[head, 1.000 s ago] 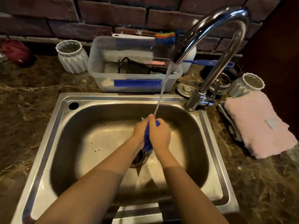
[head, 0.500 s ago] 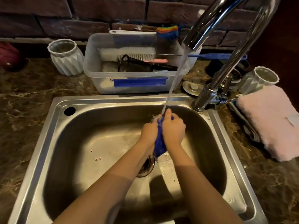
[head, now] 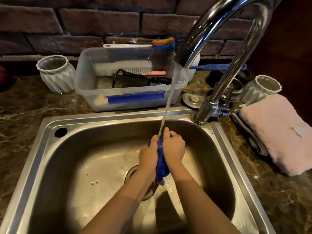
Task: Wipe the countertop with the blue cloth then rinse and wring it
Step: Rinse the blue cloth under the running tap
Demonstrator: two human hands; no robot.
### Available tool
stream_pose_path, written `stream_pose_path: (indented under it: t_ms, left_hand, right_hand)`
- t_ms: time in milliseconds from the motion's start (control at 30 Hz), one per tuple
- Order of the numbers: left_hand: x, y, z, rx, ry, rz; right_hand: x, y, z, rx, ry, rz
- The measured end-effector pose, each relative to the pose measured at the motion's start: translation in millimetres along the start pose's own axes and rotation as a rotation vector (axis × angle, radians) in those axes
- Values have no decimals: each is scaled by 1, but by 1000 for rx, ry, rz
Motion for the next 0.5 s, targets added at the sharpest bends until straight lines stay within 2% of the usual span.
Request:
stream_pose_path:
  t_ms: [133, 200, 300, 400, 500]
  left_hand:
    - [0, -21, 17, -4, 35, 67]
    - [-2, -21, 25, -64, 55, -17]
    - [3, -7, 14, -145, 74, -184]
    - [8, -1, 5, -65, 44, -78]
    - [4, -11, 15, -46, 38, 14]
  right_hand:
    - [-1, -8, -24, -106, 50, -32]
    - [6, -4, -43, -160, 112, -41]
    - [9, 5, -33, -137, 61, -91]
    - [2, 3, -1, -9, 24, -89]
    - [-4, 0, 0, -46, 14, -106]
Point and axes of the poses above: each hand's wrist, its own z-axis towards the middle knuckle, its own x-axis out of the palm, y = z × x, the point moved 7 cm from there along z, towards the middle knuckle, and after that the axes turned 9 degrees about x, right-handed, at the moved point
